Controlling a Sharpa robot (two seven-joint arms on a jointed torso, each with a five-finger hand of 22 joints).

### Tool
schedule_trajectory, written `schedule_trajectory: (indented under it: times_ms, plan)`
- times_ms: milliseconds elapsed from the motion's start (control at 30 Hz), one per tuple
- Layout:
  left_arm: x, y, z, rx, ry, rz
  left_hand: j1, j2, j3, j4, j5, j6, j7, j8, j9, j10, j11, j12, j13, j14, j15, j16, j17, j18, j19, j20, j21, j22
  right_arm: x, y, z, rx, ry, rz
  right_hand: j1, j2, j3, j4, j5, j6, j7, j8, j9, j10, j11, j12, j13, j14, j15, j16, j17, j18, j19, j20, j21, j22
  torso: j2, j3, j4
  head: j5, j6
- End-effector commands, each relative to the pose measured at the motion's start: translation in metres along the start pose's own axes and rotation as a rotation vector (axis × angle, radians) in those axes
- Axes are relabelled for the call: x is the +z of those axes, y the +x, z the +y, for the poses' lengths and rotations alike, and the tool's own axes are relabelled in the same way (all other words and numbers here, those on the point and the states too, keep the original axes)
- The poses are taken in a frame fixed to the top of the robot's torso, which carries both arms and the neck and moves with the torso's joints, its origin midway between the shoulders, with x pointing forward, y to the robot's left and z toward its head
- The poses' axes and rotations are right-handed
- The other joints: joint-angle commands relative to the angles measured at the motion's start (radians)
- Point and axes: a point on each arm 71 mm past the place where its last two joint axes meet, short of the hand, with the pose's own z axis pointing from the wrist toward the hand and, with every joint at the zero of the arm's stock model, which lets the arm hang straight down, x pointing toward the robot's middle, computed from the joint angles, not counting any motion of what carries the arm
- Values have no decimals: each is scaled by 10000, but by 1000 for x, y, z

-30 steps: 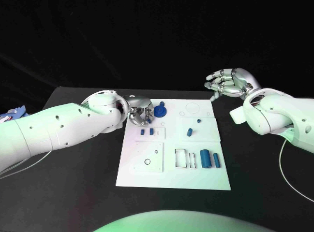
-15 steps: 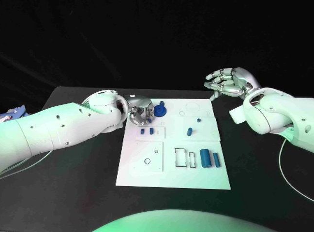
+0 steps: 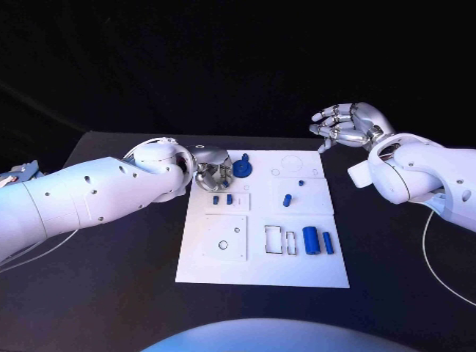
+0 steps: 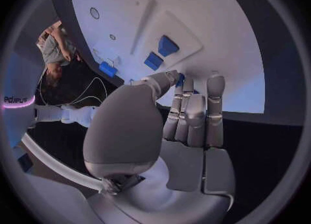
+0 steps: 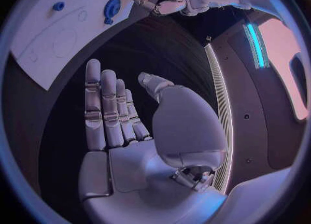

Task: Assemble the parts on the task board

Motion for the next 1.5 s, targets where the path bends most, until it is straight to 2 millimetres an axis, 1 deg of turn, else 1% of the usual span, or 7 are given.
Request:
schedule_trajectory:
  times_ms: [33, 433, 800, 1200, 1367, 1467, 1500]
  plan:
    - [0, 1, -1, -17, 61, 11, -75, -18, 45, 15, 0, -117, 30, -71, -21, -89, 18, -81, -10, -104, 9, -51, -90, -50, -114, -7, -68, -86, 0, 0, 1, -38, -110, -25, -2, 35, -15, -40, 41, -50, 426, 11, -10, -46, -6, 40, -11, -57, -18, -18, -16, 111, 73, -26, -36, -10, 3, -5, 3, 6, 2]
    - [0, 1, 0, -31, -9, -1, -167, -133, 118, 10, 0, -589, 174, -469, -94, -538, 194, -404, -30, -612, 158, -421, -992, 67, -551, 107, -483, -660, 0, 0, 1, -41, -99, -32, 9, 37, -23, -43, 46, -75, 428, 44, -30, -63, -4, 74, -78, -64, -18, -17, -26, 109, 109, -28, -81, -69, 7, -1, -8, 18, -6]
    - [-2, 1, 3, -66, -98, 10, -201, -192, 99, 6, -7, -700, 214, -563, -107, -719, 254, -464, -29, -791, 209, -569, -1310, 111, -720, 132, -649, -885, 0, -1, 0, -47, -69, -29, 8, 29, -29, -45, 44, -84, 431, 47, -35, -72, -1, 78, -91, -69, -15, -19, -29, 107, 112, -28, -92, -81, 5, 1, -5, 15, -13]
    - [-12, -2, 11, -222, -224, -318, -233, -315, -273, 46, 0, -1274, 114, -881, -119, -1681, 443, -461, 20, -1173, 380, -749, -1918, 133, -883, 247, -896, -1116, 1, -4, -3, -210, -14, 79, 92, -3, -13, -119, 19, -75, 441, 94, -57, -211, 15, -21, -226, -68, -14, -15, -42, 109, 160, -33, -128, -136, 0, -5, -8, 14, 13]
    - [-21, -9, 19, -817, -288, -738, -133, -261, -516, 65, 10, -1396, 155, -929, -94, -2078, 510, -420, 8, -1334, 440, -810, -2211, 134, -907, 302, -943, -1152, 2, -6, -6, -567, -23, 300, 305, -3, 178, -357, -129, 198, 385, 66, -268, -94, -48, -530, -763, 491, -139, 315, 15, 114, 704, -173, 153, -66, -13, -4, -6, 3, 30]
    - [-29, -19, 29, -2084, -341, -1300, -15, -149, -867, 165, 22, -1446, 245, -947, -59, -2441, 570, -358, -46, -1754, 495, -1100, -2963, 136, -986, 360, -1055, -1224, 3, -8, -9, -1098, -63, 682, 485, -17, 489, -596, -269, 574, 285, -111, -513, 305, -159, -1013, -1184, 1228, -304, 804, 149, 116, 1323, -353, 690, 215, -16, -6, -2, -6, 65]
    - [-31, -21, 32, -2546, -341, -1480, 35, -55, -1046, 277, 33, -1437, 313, -946, -41, -2594, 594, -318, -85, -2099, 516, -1392, -3591, 137, -1050, 383, -1162, -1290, 3, -8, -10, -1275, -72, 824, 514, -25, 714, -692, -342, 788, 246, -254, -658, 589, -207, -1310, -1410, 1616, -364, 1285, 527, 100, 1506, -432, 956, 384, -18, -7, -1, -12, 81]
